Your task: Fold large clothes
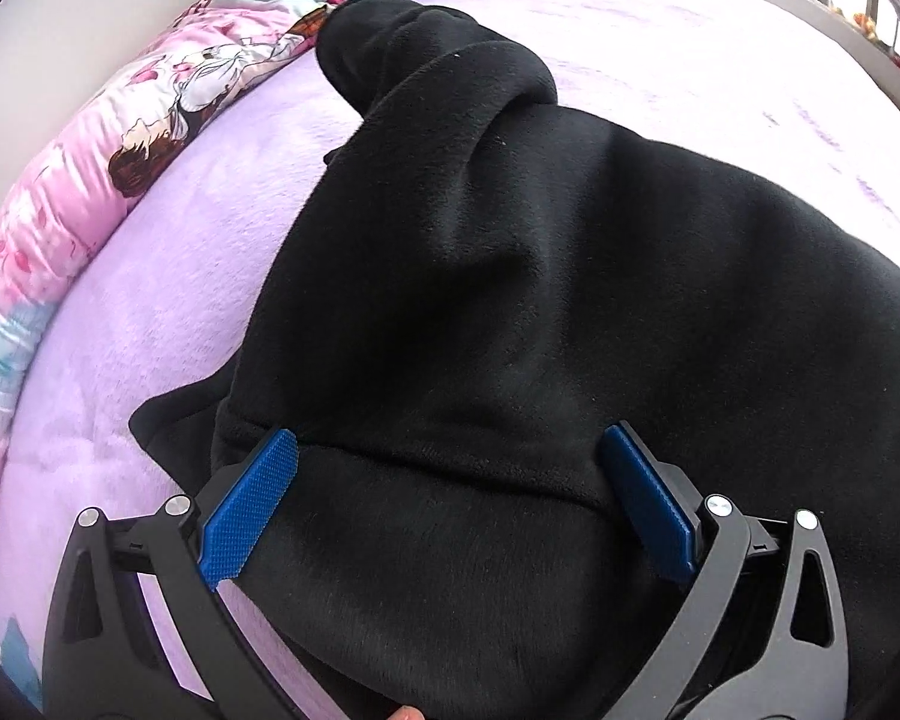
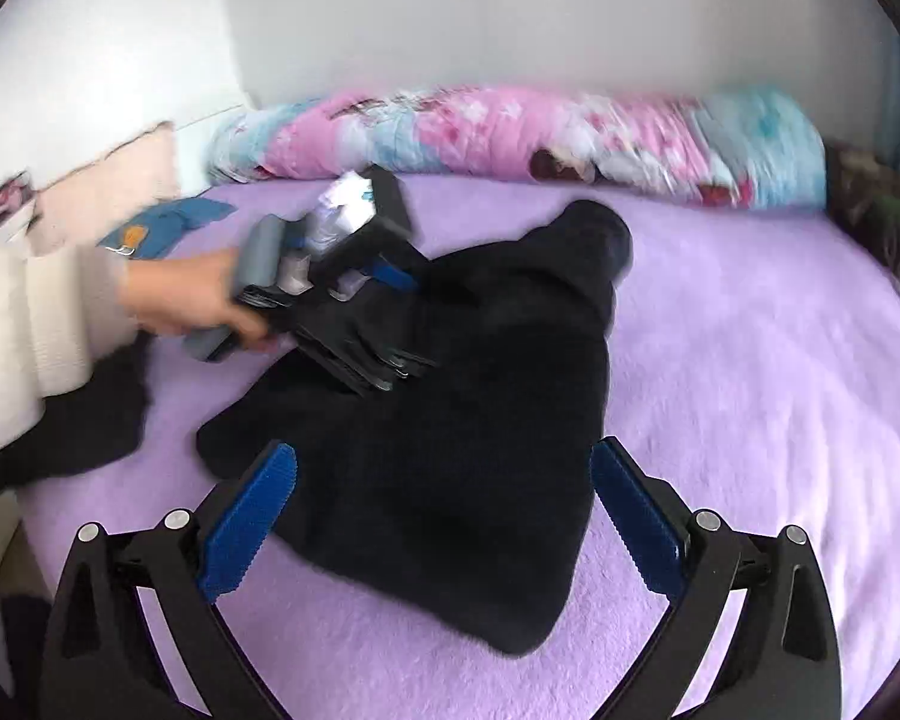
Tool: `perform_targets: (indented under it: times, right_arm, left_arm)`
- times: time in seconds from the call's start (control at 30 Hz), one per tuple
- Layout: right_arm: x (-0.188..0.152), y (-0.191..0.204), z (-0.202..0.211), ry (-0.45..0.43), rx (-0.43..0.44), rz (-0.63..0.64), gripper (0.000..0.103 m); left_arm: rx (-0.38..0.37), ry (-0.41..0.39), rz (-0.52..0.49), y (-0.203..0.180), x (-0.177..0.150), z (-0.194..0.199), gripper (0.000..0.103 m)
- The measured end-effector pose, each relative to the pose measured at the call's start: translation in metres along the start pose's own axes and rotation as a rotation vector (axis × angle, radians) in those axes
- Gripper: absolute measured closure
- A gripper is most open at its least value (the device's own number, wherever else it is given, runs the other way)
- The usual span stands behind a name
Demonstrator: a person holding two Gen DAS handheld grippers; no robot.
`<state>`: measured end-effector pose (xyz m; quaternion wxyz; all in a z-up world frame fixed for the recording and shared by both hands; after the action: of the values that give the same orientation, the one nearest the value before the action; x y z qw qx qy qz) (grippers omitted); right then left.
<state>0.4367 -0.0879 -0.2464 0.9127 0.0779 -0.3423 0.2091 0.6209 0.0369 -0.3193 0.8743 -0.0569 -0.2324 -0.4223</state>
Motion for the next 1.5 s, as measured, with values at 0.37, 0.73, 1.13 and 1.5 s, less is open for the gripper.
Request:
perform_targets:
  times: [0.37, 0.73, 1.13, 1.5]
  right_arm:
    - [-0.006, 0.056, -0.089, 0.144, -0.043, 0.058, 0.005]
    - [0.022, 0.044, -0.116, 0.189, 0.016, 0.06, 0.005]
    - [0.0, 0.013, -0.059, 0.08, 0.14, 0.148, 0.005]
    - [0.07, -0.097, 0.01, 0.023, 0.082, 0.244, 0.006]
  left_arm:
    - [0.018, -0.051, 0.039, -0.014, -0.015, 0.069, 0.006]
    - [0.013, -0.085, 0.221, -0.078, -0.093, 0.102, 0.006]
    - [-0.065, -0.337, 0.566, -0.087, -0.071, 0.088, 0.006]
    - [0.063, -0.261, 0.644, -0.089, -0.089, 0.079, 0.006]
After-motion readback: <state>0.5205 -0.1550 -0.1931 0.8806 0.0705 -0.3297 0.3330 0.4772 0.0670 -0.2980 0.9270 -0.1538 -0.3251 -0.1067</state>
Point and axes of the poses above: each gripper's, at about its wrist camera, not at the fingertips, and z roughly against the way its jaws point, y to its left, x to its top, the point moved 3 cm from there along -z, roughly the way its jaws point, and after that the axes turned 8 degrees about -x, right-handed, at the moved point
